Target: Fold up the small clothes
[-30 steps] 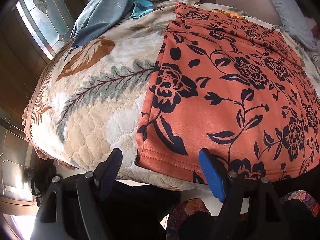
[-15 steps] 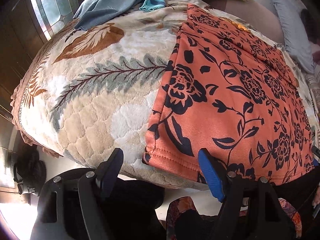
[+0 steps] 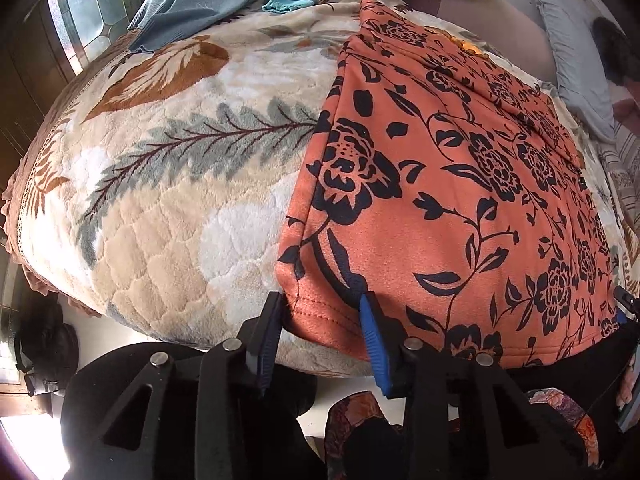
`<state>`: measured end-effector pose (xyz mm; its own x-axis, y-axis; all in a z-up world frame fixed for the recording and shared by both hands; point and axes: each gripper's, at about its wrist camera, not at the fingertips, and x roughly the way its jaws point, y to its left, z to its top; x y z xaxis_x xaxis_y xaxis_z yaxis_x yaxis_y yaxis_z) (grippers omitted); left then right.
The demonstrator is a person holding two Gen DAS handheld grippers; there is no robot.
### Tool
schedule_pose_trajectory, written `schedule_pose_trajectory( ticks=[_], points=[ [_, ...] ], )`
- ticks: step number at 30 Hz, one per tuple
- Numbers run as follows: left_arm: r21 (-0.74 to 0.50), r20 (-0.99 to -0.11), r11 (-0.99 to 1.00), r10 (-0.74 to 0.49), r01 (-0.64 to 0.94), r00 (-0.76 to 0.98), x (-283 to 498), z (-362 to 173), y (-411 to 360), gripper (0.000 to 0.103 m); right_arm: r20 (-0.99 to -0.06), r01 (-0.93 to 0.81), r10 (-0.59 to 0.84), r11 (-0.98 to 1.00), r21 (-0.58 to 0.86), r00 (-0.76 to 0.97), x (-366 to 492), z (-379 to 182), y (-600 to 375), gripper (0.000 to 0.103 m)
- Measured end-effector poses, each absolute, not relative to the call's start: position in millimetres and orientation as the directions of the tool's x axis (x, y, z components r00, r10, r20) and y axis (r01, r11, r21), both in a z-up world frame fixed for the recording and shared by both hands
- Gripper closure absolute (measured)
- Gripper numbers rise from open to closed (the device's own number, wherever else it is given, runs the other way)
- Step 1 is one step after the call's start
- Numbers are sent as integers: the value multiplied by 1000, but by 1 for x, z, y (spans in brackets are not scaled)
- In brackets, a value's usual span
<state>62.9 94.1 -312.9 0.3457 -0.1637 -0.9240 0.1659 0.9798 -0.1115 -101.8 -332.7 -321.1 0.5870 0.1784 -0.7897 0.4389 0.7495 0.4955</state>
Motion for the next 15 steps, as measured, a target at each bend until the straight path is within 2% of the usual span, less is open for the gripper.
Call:
schedule_pose_trajectory(
  ticks=[6,9,15],
  points=[
    [-120,-930,985,-156,126,333,60,-312,107,68,-811,408,150,804,433,565,-99,-318,-321,42],
    [-107,-931,988,-139,110,337,62,-311,112,66,-803,378,185,807,454,567,-99,-318,-318,68],
    [-102,-936,985,-141,137,322,69,-317,104,67,-807,370,179,819,439,563,-99,-317,-314,68]
  ],
)
